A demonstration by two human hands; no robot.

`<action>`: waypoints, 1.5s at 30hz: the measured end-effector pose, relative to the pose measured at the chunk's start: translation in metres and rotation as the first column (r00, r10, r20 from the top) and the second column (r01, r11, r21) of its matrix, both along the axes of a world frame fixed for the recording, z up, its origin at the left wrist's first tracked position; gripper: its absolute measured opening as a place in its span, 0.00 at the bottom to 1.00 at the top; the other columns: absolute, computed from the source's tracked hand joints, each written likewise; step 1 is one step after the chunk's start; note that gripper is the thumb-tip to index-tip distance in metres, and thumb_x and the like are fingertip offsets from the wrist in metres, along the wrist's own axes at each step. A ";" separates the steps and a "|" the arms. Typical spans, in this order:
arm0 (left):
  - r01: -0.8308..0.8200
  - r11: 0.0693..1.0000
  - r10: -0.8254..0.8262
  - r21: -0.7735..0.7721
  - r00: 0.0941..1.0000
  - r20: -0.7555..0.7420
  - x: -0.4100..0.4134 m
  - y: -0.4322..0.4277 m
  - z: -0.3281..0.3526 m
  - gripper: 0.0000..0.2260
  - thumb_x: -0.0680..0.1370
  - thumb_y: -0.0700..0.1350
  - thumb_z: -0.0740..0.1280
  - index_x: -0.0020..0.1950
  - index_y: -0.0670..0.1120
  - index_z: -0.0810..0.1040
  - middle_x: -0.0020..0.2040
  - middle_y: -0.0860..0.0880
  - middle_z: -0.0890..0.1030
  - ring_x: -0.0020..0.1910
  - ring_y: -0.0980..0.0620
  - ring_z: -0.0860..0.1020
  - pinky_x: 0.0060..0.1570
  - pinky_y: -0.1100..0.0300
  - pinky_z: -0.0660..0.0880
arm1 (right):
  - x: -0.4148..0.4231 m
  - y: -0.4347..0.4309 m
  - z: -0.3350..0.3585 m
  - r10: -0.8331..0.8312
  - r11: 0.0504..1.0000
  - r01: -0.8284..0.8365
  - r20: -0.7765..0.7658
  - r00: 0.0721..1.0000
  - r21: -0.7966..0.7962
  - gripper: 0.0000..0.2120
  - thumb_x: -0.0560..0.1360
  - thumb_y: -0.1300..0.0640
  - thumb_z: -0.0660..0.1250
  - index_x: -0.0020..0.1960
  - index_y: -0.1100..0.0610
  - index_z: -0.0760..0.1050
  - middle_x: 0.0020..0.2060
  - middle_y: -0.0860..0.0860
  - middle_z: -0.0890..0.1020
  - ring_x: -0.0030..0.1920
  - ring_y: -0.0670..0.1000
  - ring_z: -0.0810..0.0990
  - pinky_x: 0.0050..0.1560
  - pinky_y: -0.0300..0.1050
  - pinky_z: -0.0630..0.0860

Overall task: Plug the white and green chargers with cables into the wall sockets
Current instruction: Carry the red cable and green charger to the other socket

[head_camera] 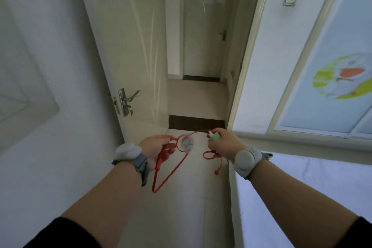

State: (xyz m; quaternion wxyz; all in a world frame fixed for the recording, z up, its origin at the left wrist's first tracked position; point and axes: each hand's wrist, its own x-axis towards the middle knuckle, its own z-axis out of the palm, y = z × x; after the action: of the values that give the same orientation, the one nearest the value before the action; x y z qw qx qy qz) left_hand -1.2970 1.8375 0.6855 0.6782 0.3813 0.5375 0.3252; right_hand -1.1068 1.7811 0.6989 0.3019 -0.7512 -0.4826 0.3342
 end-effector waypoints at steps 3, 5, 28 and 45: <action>0.045 0.999 -0.045 0.006 0.998 -0.043 0.040 0.079 -0.006 0.09 0.79 0.37 0.57 0.43 0.43 0.75 0.36 0.44 0.77 0.25 0.54 0.76 0.17 0.69 0.67 | 0.033 0.066 0.001 -0.041 0.999 0.042 -0.029 0.999 0.033 0.11 0.71 0.58 0.69 0.52 0.52 0.73 0.46 0.53 0.81 0.46 0.52 0.81 0.50 0.48 0.81; 0.091 0.996 -0.091 -0.011 0.992 -0.088 0.075 0.132 -0.018 0.06 0.79 0.39 0.59 0.45 0.43 0.75 0.36 0.45 0.78 0.30 0.53 0.74 0.18 0.67 0.67 | 0.065 0.112 -0.001 -0.066 0.996 0.067 -0.021 0.998 0.064 0.12 0.71 0.57 0.70 0.53 0.52 0.73 0.46 0.53 0.81 0.47 0.53 0.81 0.53 0.50 0.80; 0.449 0.883 -0.414 0.140 0.883 -0.221 0.331 0.642 -0.047 0.22 0.74 0.44 0.69 0.66 0.53 0.67 0.51 0.46 0.81 0.41 0.55 0.76 0.32 0.68 0.71 | 0.282 0.654 0.016 0.249 0.968 -0.249 0.036 0.968 -0.015 0.10 0.72 0.62 0.68 0.52 0.53 0.73 0.43 0.50 0.79 0.39 0.47 0.79 0.35 0.36 0.77; 0.498 0.826 -0.407 0.264 0.851 -0.332 0.525 1.010 -0.016 0.08 0.73 0.49 0.70 0.46 0.45 0.79 0.45 0.46 0.80 0.45 0.48 0.76 0.45 0.58 0.71 | 0.492 0.986 0.014 0.044 0.999 -0.046 0.086 0.995 0.025 0.11 0.72 0.58 0.68 0.54 0.52 0.73 0.41 0.49 0.76 0.36 0.47 0.75 0.35 0.38 0.73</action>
State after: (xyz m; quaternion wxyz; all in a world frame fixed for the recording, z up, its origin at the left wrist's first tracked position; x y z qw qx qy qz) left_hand -0.7724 2.8479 0.6697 0.5828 0.6495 0.4507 0.1881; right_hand -0.6144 2.7668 0.7132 0.2834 -0.7495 -0.5163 0.3022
